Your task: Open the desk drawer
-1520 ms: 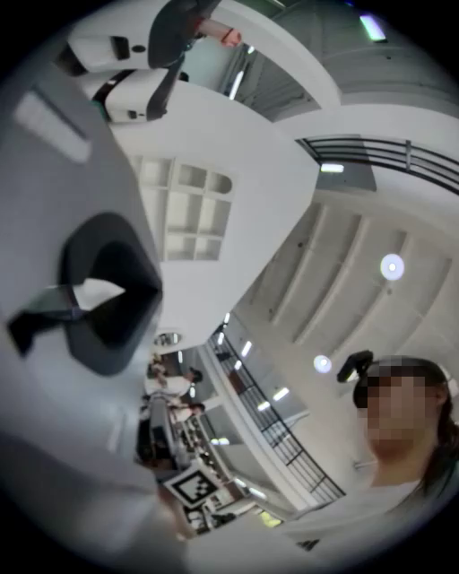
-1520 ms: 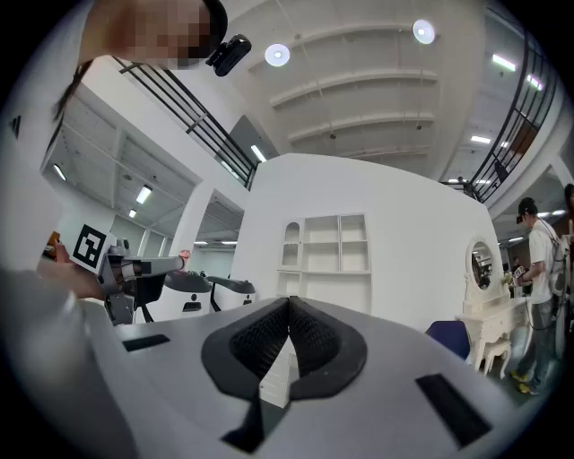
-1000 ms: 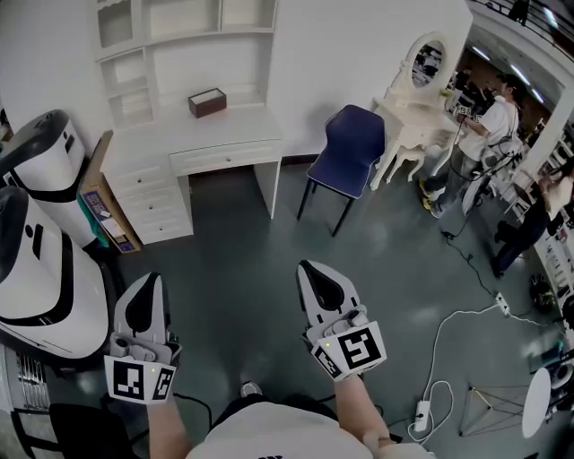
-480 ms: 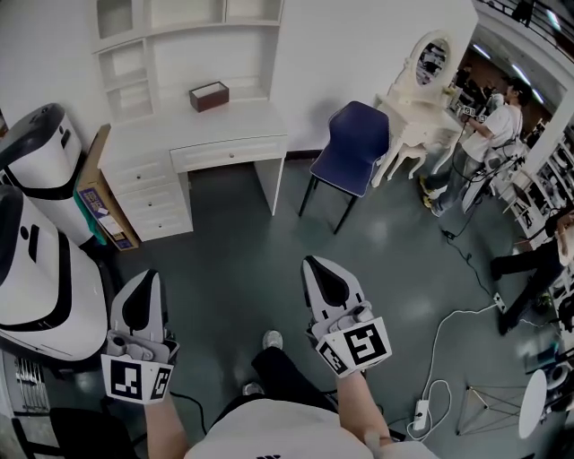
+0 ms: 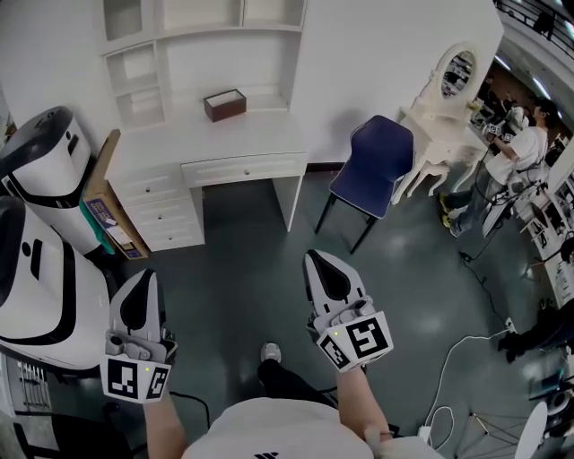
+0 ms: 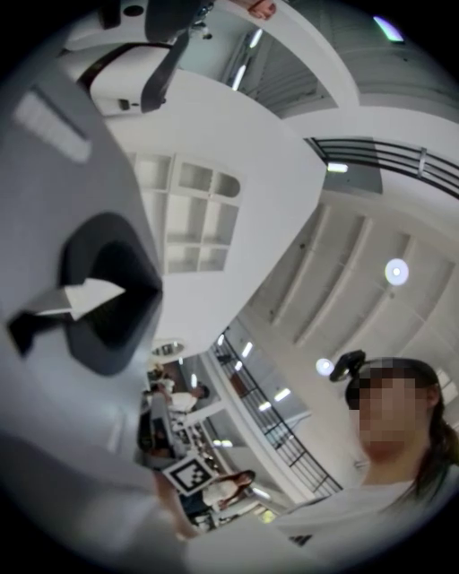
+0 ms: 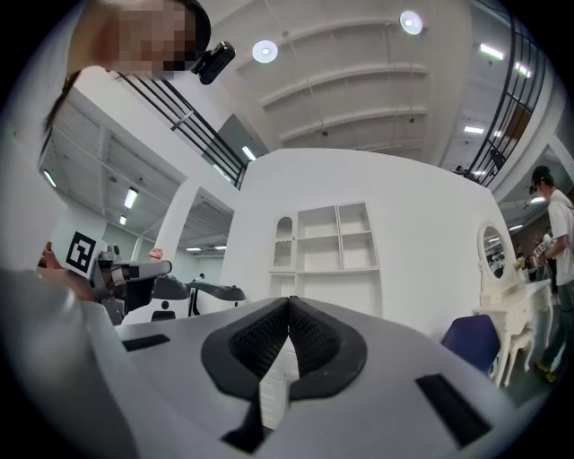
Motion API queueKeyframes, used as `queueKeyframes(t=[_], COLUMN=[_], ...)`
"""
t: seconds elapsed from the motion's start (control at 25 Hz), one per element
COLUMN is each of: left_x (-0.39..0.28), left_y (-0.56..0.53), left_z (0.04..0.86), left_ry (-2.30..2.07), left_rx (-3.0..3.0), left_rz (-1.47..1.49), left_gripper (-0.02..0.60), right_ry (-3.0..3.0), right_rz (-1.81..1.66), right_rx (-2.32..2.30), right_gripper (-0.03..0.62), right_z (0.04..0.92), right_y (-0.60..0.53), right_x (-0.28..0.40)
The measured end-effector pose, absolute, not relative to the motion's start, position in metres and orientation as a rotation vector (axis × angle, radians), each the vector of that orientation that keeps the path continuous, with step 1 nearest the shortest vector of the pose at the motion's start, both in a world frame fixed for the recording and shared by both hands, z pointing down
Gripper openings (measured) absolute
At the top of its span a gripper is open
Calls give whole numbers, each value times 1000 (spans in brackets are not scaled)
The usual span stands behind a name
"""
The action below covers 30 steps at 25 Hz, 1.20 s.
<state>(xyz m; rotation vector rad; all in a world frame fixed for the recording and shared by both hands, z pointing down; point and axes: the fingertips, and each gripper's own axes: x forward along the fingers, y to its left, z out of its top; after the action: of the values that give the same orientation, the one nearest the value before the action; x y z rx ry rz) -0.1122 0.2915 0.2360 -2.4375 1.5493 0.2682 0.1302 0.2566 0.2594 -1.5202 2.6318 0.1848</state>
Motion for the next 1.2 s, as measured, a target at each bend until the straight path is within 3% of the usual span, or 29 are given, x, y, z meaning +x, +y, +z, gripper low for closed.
queueKeyframes(t=[0.68,1.2], left_x=[-55,-66], left_y=[144,63], left_z=[212,219], left_ry=[1550,1555], left_rx=[-2341,-2372], left_rz=[203,255], left_gripper=[6,6], right_ry=[2643,2644], right_rz=[178,145], right_rx=[-1392,-1420], right_gripper=[-11,-11], right_z=[245,253], right_y=[91,12], right_x=[175,170])
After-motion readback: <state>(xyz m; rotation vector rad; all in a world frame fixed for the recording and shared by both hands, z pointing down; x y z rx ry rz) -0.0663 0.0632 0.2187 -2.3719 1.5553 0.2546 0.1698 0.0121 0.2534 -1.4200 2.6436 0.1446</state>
